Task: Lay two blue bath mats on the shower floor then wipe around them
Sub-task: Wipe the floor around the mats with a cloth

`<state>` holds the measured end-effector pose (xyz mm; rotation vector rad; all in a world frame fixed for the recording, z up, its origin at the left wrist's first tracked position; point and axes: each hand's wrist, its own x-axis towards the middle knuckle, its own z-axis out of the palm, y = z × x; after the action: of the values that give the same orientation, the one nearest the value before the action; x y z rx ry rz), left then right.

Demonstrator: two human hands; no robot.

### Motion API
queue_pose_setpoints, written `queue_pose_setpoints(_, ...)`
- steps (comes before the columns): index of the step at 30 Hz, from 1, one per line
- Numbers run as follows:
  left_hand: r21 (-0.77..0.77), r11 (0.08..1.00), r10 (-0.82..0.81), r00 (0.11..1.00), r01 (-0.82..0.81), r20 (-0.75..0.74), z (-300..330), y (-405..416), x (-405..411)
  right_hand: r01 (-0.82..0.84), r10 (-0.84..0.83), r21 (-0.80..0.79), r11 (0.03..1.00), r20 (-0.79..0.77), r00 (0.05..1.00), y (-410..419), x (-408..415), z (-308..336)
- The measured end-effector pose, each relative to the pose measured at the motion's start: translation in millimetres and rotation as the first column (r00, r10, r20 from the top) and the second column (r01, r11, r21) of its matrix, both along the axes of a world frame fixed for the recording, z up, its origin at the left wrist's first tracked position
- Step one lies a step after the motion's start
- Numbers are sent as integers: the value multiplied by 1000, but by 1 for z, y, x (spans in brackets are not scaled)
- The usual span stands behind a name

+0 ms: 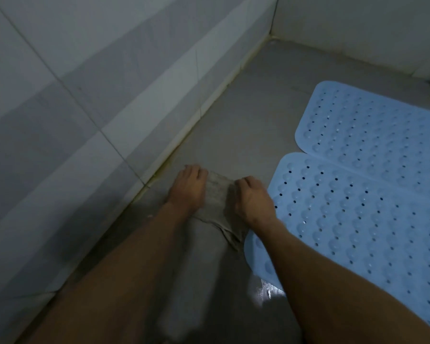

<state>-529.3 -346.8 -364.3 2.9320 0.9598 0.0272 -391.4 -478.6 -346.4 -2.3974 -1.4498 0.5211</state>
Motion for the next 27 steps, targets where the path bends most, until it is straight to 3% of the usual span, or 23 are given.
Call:
queue_pose_setpoints(4, 40, 989, -142, 989, 144, -37, -35, 4, -24, 80, -69, 129, 988, -91, 993, -5, -45, -31)
queue_pose_setpoints(8, -121, 985, -136, 982, 121, -129, -46, 13, -30, 169, -169, -1, 986, -28, 985, -3, -65, -59)
queue_pose_setpoints(11, -126, 987, -115, 987, 101, -110, -54, 14, -26, 172, -171, -28, 985, 30, 985, 1, -63, -62)
queue_pose_setpoints(14, -53, 992, -120, 990, 116, -79, -60, 21, -17, 196, -194, -23, 980, 64, 979, 9, -51, -65)
queue_pose_setpoints(19, -106, 985, -139, 990, 136, -18, -62, 47, 30, 233, -231, -13, 973, 84, 969, 30, -17, -70)
queue_pose_setpoints(27, -70, 990, -124, 991, 127, 44, -66, 88, 111, 250, -251, 25, 968, 124, 960, 77, 66, -78)
